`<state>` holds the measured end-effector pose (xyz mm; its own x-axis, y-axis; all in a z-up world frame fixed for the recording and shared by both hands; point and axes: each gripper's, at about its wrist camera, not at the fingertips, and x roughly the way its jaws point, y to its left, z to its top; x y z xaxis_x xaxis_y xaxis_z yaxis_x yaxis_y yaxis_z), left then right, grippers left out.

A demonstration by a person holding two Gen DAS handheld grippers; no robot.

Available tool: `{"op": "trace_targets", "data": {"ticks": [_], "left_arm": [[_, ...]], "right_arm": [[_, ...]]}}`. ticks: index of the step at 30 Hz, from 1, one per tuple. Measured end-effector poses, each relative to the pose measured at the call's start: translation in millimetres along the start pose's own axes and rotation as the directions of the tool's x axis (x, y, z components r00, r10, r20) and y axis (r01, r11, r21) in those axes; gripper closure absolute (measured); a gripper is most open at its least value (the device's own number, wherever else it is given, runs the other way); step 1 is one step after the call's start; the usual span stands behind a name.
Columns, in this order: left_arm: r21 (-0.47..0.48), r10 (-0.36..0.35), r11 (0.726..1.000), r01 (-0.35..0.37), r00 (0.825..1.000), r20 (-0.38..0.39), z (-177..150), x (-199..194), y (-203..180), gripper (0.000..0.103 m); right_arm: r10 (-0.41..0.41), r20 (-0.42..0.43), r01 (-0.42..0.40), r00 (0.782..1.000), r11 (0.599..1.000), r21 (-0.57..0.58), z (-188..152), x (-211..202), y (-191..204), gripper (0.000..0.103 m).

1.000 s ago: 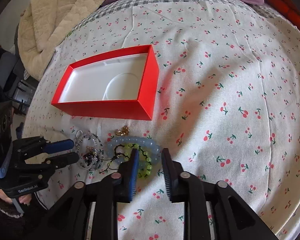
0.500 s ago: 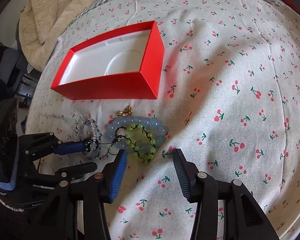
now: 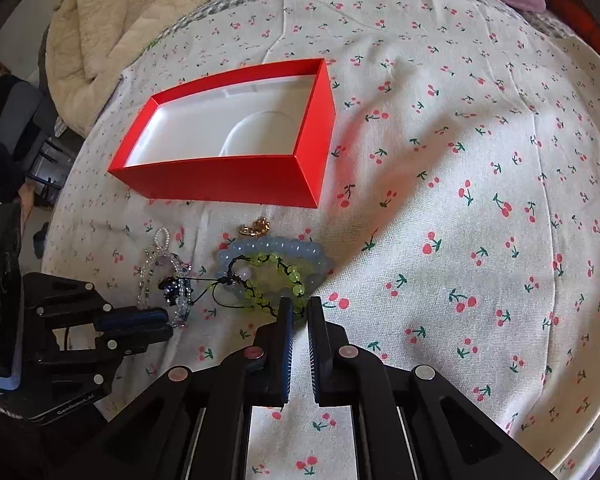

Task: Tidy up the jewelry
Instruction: 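Grasp the green bead bracelet with the right tool while the left tool grasps the clear crystal bracelet, then lift the green bracelet with the right tool while the left tool lifts the crystal bracelet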

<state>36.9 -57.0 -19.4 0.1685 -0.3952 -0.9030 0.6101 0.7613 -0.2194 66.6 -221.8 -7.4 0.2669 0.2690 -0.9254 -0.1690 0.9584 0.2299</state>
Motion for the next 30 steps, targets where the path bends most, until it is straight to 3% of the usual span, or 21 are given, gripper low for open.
{"op": "trace_targets", "data": {"ticks": [7,11,12,13,15,17,18,19,21,27,30], "left_arm": [[-0.028,-0.027,0.999,0.028,0.998,0.065,-4,-28,3,0.102],[-0.053,0.013,0.999,-0.008,0.996,0.087,-5,-38,14,0.102],[-0.065,0.021,0.998,-0.016,0.997,0.079,-6,-37,17,0.101],[-0.077,0.029,0.997,-0.024,0.997,0.067,-7,-36,22,0.099],[-0.098,0.054,0.994,-0.050,0.998,0.044,-9,-31,27,0.084],[-0.105,0.077,0.992,-0.074,0.997,0.027,-11,-28,30,0.079],[-0.105,0.088,0.991,-0.086,0.996,0.017,-12,-25,31,0.078],[-0.105,0.096,0.990,-0.094,0.995,0.010,-12,-23,32,0.077],[-0.108,0.104,0.989,-0.104,0.995,-0.001,-12,-18,32,0.073],[-0.109,0.143,0.983,-0.144,0.990,-0.019,-7,-6,36,0.073],[-0.122,0.143,0.982,-0.144,0.990,-0.016,-4,3,40,0.076]], "right_arm": [[0.033,0.057,-0.033,0.998,0.999,0.000,3,-25,-1,0.098],[0.074,0.056,-0.076,0.996,0.997,0.029,7,-26,-4,0.095],[0.076,0.047,-0.078,0.996,0.996,0.038,7,-23,-3,0.087],[0.072,0.036,-0.073,0.997,0.996,0.046,7,-20,-4,0.084],[0.059,0.011,-0.059,0.998,0.997,0.057,6,-12,-5,0.078],[0.064,-0.007,-0.063,0.998,0.996,0.069,4,-7,-6,0.061],[0.071,-0.006,-0.071,0.997,0.995,0.077,4,-7,-7,0.048],[0.080,0.001,-0.079,0.997,0.993,0.082,4,-7,-8,0.046],[0.096,0.003,-0.096,0.995,0.992,0.083,5,-6,-8,0.046],[0.079,-0.002,-0.079,0.997,0.994,0.075,12,6,-9,0.048],[0.044,-0.017,-0.043,0.999,0.997,0.057,14,18,-9,0.056]]}}
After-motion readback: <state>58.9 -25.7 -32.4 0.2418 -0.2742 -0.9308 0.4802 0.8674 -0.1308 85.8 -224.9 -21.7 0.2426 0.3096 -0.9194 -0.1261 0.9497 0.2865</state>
